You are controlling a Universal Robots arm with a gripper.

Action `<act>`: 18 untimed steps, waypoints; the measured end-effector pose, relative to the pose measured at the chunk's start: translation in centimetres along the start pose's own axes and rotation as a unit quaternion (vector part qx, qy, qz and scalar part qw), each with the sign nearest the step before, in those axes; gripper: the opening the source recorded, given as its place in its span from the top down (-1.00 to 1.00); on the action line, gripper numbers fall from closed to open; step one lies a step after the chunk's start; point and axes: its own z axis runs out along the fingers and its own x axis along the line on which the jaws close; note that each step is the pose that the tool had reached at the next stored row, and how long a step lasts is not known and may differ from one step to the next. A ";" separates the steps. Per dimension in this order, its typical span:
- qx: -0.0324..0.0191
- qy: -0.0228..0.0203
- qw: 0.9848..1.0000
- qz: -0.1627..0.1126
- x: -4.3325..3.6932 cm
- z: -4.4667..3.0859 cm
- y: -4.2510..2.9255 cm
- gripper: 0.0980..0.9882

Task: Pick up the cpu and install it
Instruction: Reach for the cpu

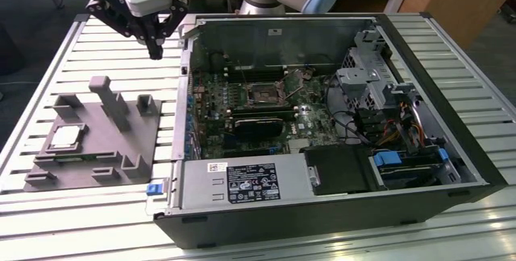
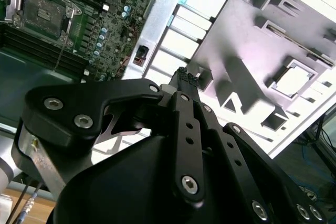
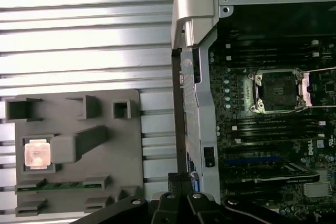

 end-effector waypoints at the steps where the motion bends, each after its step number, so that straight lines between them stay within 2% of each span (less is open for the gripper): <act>1: 0.000 0.000 1.000 0.000 0.06 0.01 0.00 0.98; 18: 0.000 0.000 1.000 0.000 1.09 0.06 -0.09 0.98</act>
